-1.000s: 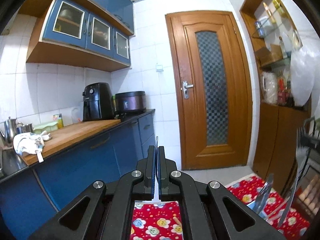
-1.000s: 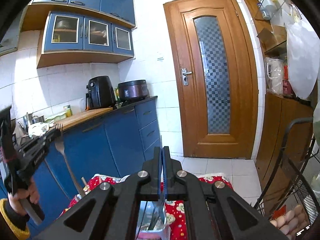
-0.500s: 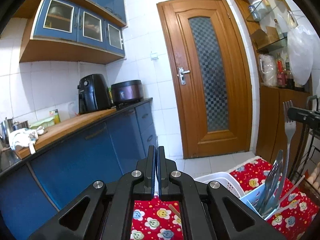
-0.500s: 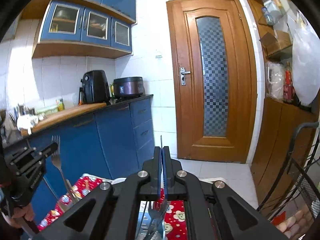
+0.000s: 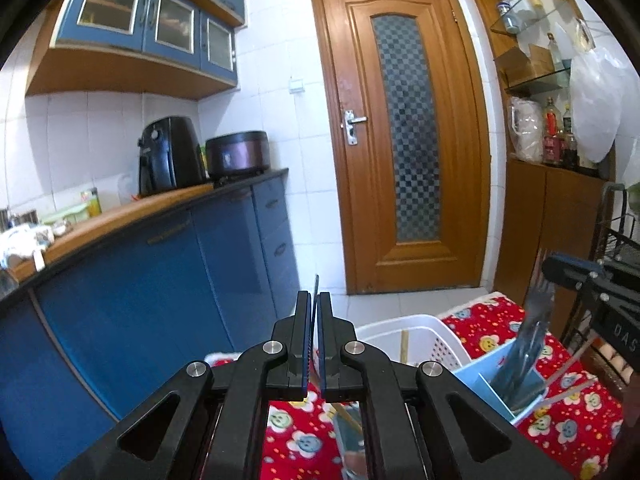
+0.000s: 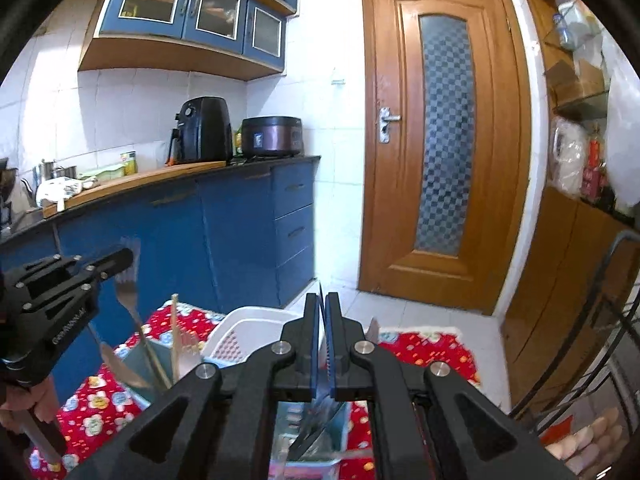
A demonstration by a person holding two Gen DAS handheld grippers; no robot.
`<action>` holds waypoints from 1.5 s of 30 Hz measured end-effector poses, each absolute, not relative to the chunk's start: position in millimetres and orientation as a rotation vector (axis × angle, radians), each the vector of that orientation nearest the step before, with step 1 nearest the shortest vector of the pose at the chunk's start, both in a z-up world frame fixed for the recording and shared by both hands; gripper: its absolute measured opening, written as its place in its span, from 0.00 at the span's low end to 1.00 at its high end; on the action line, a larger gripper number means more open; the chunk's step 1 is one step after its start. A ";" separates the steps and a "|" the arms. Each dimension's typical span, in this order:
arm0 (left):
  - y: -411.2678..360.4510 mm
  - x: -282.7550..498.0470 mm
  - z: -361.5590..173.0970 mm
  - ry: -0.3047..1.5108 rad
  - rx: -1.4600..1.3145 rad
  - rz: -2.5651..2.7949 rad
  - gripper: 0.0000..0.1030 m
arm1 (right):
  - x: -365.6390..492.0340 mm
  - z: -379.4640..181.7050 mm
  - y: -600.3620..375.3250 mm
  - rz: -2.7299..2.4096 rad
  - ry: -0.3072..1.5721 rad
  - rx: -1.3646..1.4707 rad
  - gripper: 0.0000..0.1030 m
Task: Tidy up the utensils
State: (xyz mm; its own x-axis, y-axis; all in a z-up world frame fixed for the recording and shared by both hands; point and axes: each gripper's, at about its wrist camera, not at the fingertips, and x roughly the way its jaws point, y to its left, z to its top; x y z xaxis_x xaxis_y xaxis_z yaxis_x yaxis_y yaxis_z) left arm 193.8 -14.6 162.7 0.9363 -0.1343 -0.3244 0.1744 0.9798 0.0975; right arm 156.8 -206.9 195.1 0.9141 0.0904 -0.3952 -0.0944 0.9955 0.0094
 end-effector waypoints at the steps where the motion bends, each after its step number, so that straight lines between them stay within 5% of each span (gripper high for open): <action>1: -15.1 194.0 163.1 0.330 0.117 -0.163 0.04 | 155.1 195.2 -207.4 0.100 0.409 0.000 0.06; 7: -13.5 183.4 170.3 0.321 0.093 -0.179 0.08 | 143.9 204.4 -212.6 0.129 0.395 0.054 0.26; 13: -12.2 166.0 186.0 0.307 0.084 -0.202 0.16 | 131.2 221.3 -220.4 0.150 0.367 0.133 0.35; 17: -8.4 149.5 192.5 0.307 0.065 -0.220 0.39 | 115.9 227.7 -224.6 0.161 0.353 0.165 0.42; 30: 6.2 87.4 195.0 0.334 0.018 -0.234 0.68 | 55.1 220.3 -232.6 0.179 0.371 0.223 0.67; 37: 9.1 59.6 184.3 0.359 -0.011 -0.231 0.73 | 25.1 208.1 -227.2 0.166 0.387 0.205 0.80; 45: 9.6 35.6 165.9 0.397 -0.023 -0.221 0.73 | -2.3 190.5 -221.0 0.168 0.418 0.222 0.84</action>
